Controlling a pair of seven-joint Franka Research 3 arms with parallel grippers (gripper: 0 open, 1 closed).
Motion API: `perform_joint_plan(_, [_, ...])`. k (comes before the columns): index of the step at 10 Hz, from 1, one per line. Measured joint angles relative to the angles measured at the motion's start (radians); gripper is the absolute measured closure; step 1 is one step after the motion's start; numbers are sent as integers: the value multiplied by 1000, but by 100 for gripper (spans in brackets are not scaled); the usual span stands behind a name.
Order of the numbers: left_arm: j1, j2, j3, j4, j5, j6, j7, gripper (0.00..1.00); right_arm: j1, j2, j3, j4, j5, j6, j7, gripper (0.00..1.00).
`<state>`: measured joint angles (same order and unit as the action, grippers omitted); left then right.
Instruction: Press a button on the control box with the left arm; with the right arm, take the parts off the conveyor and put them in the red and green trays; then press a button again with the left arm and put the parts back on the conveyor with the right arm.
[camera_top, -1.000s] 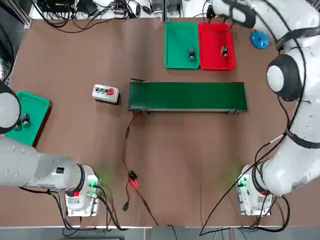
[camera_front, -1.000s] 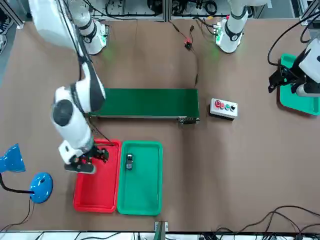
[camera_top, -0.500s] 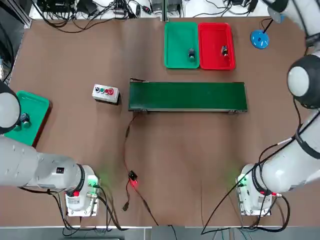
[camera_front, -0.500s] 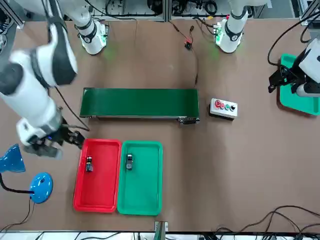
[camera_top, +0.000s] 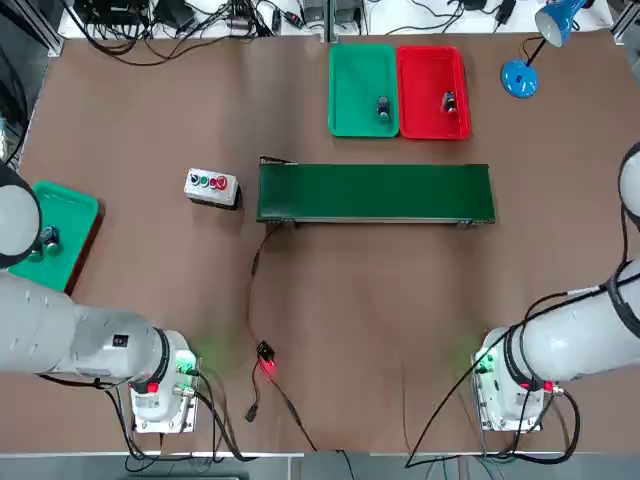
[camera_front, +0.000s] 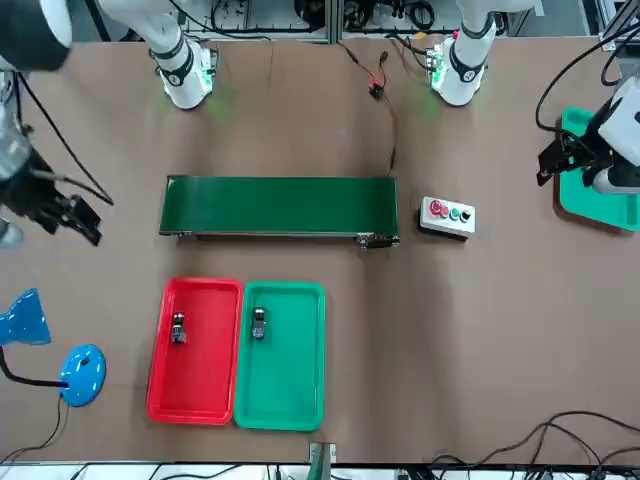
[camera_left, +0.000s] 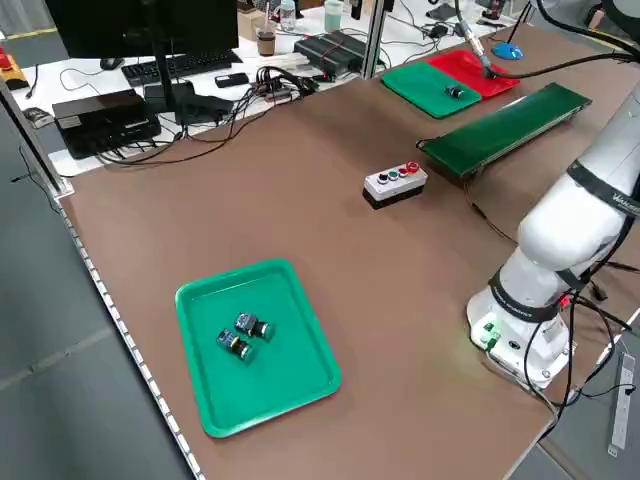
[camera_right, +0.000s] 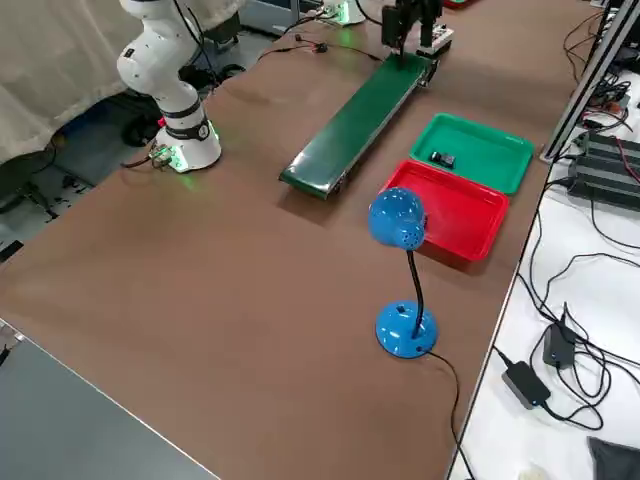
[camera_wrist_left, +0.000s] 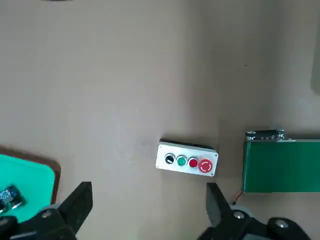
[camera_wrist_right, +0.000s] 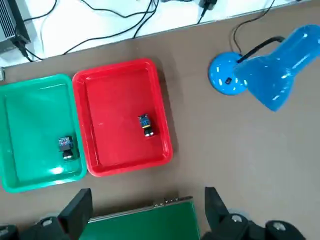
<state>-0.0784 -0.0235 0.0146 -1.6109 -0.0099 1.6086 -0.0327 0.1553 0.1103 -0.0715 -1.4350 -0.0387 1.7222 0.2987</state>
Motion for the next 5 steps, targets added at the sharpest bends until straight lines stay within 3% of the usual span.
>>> perform_joint_plan(5, [0, 0, 0, 0, 0, 0, 0, 0, -47, -118, 0, -31, 34, -98, -96, 1])
